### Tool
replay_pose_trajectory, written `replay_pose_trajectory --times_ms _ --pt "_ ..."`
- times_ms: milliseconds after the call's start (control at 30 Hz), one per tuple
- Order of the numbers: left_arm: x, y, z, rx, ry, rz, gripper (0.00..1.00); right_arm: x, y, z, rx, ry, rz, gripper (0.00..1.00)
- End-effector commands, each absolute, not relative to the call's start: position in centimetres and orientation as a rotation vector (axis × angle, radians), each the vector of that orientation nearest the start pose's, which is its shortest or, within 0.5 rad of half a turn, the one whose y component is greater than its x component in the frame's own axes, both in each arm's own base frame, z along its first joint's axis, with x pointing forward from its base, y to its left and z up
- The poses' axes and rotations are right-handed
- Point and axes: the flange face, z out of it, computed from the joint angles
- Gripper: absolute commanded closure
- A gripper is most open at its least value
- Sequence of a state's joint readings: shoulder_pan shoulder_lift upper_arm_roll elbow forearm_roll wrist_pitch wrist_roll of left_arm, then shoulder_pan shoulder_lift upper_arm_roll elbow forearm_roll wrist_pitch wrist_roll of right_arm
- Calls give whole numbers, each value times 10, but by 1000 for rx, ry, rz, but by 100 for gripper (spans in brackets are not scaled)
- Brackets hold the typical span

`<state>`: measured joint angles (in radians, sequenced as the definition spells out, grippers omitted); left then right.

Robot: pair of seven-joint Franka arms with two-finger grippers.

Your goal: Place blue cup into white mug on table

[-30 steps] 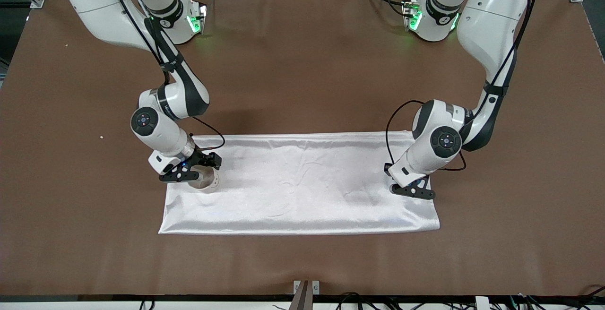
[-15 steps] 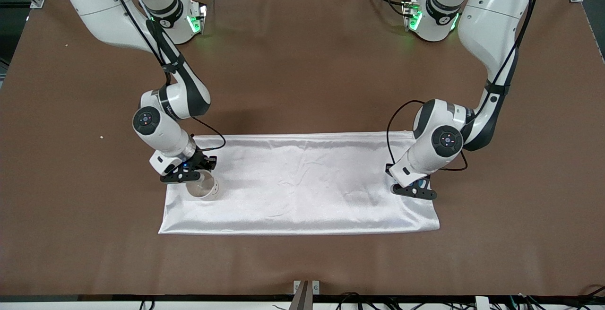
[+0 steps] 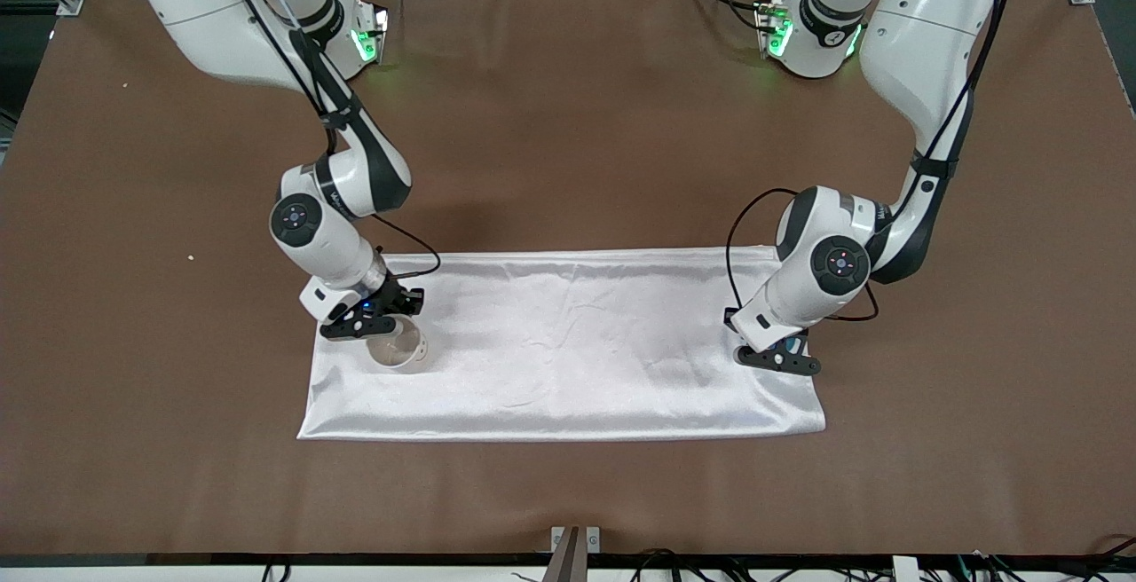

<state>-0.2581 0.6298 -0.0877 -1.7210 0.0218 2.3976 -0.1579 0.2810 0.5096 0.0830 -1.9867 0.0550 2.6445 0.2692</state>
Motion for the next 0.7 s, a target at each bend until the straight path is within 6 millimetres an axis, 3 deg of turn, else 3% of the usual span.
replay_pose_trajectory --times_ms 0,233,533,667 --pt "640 -225 257 -3166 295 -131 100 564 260 256 -3029 23 -155 100" --pt "634 -222 309 -3151 313 -96 100 524 322 286 -3036 136 -79 100" --pt "609 -218 391 -3127 305 -14 100 458 410 281 -3019 297 -39 100" --pt "594 -212 432 -3113 298 11 100 417 450 279 -3014 350 -18 100"
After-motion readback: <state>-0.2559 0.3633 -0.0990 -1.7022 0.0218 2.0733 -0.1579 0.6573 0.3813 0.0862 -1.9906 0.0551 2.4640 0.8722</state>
